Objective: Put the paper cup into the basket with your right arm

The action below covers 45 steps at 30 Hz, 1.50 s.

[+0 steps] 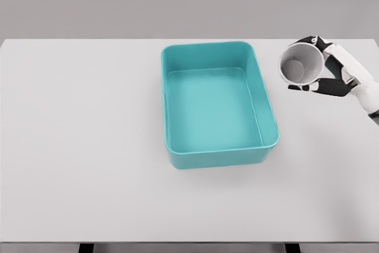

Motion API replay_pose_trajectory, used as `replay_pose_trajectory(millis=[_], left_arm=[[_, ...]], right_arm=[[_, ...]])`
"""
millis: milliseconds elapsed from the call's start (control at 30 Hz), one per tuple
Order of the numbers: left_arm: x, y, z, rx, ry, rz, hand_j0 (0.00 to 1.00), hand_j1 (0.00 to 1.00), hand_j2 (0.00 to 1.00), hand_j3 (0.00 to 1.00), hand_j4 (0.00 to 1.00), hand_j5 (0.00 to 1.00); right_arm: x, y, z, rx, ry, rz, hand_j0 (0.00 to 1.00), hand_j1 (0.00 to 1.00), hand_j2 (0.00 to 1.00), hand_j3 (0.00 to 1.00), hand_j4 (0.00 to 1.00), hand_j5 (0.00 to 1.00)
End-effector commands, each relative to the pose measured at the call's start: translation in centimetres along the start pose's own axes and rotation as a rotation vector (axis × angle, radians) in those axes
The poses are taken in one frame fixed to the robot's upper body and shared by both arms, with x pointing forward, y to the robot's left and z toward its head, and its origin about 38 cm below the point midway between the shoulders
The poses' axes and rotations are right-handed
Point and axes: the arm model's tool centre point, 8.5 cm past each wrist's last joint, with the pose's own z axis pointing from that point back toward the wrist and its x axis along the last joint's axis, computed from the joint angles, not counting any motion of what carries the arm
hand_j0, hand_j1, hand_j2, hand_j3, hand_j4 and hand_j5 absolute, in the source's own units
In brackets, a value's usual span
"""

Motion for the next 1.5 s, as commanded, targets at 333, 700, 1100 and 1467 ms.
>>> replay_pose_trajectory(millis=[333, 700, 1100, 1467], left_arm=[[0.0, 0.0, 0.0, 0.000, 0.000, 0.001, 1.00, 1.00, 1.00, 1.00, 1.00, 1.00], [0.0, 0.0, 0.0, 0.000, 0.000, 0.001, 1.00, 1.00, 1.00, 1.00, 1.00, 1.00], [0.0, 0.0, 0.0, 0.000, 0.000, 0.001, 1.00, 1.00, 1.00, 1.00, 1.00, 1.00], [0.0, 0.0, 0.0, 0.000, 0.000, 0.001, 1.00, 1.00, 1.00, 1.00, 1.00, 1.00]], right_arm=[[3.0, 2.9, -4.6, 0.123, -0.129, 0.154, 0.46, 0.46, 0.46, 0.46, 0.46, 0.46], [4.6, 3.9, -8.5, 0.230, -0.133, 0.287, 0.46, 0.46, 0.46, 0.46, 0.46, 0.46], [4.8, 6.9, -11.2, 0.364, -0.115, 0.408, 0.45, 0.45, 0.45, 0.45, 0.45, 0.45], [3.3, 9.7, -12.6, 0.474, -0.025, 0.513, 0.45, 0.45, 0.45, 0.45, 0.45, 0.45]])
